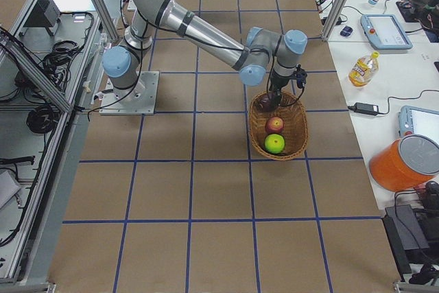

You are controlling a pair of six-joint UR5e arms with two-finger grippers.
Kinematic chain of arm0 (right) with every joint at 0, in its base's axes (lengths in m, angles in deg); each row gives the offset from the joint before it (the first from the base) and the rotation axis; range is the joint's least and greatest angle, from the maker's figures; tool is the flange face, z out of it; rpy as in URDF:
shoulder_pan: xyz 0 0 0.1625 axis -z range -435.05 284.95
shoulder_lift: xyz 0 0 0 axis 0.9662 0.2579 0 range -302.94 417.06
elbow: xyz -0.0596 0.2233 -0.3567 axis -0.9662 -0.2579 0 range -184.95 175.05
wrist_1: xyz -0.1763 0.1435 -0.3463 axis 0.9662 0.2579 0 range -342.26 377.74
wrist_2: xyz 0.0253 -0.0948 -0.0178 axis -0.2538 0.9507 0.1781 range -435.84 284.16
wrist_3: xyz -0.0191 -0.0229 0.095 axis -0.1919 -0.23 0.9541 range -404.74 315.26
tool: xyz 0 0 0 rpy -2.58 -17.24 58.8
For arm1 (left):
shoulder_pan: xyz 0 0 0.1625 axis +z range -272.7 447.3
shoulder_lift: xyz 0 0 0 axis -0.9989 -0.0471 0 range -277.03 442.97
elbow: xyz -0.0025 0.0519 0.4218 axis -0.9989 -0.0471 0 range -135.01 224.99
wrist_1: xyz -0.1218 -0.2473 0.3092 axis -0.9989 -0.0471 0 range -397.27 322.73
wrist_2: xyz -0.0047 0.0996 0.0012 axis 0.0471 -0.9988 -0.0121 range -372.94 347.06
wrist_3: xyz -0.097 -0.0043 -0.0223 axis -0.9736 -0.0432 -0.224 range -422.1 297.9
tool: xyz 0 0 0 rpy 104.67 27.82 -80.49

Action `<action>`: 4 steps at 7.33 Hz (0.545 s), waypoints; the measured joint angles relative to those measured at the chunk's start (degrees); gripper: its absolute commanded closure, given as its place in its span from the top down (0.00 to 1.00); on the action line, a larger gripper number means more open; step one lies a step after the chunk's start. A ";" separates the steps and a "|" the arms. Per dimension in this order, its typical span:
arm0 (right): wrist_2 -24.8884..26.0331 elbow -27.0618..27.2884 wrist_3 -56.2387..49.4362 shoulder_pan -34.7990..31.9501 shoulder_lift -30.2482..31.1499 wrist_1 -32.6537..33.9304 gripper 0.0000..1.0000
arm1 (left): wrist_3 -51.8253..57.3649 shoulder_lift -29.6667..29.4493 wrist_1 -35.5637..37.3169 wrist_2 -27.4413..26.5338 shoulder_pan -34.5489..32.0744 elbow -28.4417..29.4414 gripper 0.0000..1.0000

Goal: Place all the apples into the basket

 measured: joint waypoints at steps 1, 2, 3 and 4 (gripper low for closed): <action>-1.06 0.83 1.11 -0.95 4.00 -4.06 1.00 | 0.00 0.01 0.02 0.00 0.00 0.03 1.00; -2.20 1.99 3.86 -2.14 7.51 -6.48 1.00 | 0.00 -0.01 0.04 0.00 0.00 0.13 1.00; -2.83 3.36 6.85 -3.79 10.60 -8.21 1.00 | 0.00 -0.06 0.02 0.00 0.00 0.23 1.00; -3.10 4.52 9.87 -6.42 13.39 -9.65 1.00 | 0.00 -0.06 0.01 0.00 0.00 0.28 1.00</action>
